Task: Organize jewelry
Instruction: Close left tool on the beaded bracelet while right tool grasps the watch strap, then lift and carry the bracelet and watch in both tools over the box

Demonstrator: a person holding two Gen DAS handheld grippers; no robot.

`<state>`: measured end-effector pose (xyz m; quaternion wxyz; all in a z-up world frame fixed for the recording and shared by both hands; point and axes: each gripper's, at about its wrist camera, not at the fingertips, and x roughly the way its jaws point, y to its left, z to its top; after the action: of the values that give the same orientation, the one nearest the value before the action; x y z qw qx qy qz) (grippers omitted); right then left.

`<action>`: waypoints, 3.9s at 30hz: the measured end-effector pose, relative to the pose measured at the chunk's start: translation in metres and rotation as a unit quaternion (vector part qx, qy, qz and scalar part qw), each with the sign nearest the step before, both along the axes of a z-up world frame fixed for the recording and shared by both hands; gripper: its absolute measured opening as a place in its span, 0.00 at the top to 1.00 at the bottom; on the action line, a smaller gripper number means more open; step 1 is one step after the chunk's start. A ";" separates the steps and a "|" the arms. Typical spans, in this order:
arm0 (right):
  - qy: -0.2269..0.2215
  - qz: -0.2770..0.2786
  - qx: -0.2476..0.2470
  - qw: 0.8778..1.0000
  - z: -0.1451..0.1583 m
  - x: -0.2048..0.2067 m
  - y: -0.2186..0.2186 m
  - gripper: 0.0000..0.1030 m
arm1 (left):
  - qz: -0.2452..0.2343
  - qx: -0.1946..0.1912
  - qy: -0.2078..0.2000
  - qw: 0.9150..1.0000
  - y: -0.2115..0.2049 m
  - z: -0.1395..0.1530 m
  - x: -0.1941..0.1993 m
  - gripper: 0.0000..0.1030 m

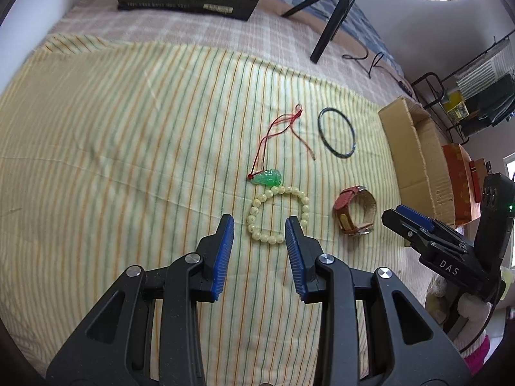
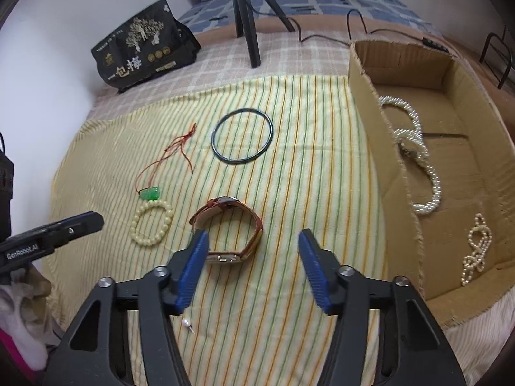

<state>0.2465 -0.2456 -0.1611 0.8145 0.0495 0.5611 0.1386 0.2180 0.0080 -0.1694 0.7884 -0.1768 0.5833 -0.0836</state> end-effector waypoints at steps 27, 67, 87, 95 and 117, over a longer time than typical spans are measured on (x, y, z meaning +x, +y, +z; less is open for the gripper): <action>0.029 -0.007 -0.014 0.999 -0.031 0.021 0.004 0.82 | -0.024 0.068 0.024 0.997 -0.028 -0.043 0.027 0.92; -0.088 -0.013 -0.023 0.996 0.041 -0.004 -0.022 0.94 | -0.038 -0.016 -0.093 0.995 -0.059 0.062 -0.004 0.95; -0.128 -0.113 -0.012 0.985 0.078 -0.008 -0.129 0.94 | -0.124 -0.039 -0.147 0.980 -0.161 0.098 -0.015 0.95; -0.124 -0.152 -0.016 0.980 0.075 -0.006 -0.166 0.94 | -0.160 -0.049 -0.153 0.974 -0.210 0.099 -0.016 0.95; -0.084 -0.202 -0.034 0.975 0.045 -0.002 -0.219 0.94 | -0.210 -0.042 -0.131 0.968 -0.283 0.068 -0.009 0.95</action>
<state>0.2449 -0.4646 -0.1158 0.8714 0.1220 0.4732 -0.0438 0.2089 -0.2746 -0.1014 0.8148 -0.0711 0.4946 -0.2939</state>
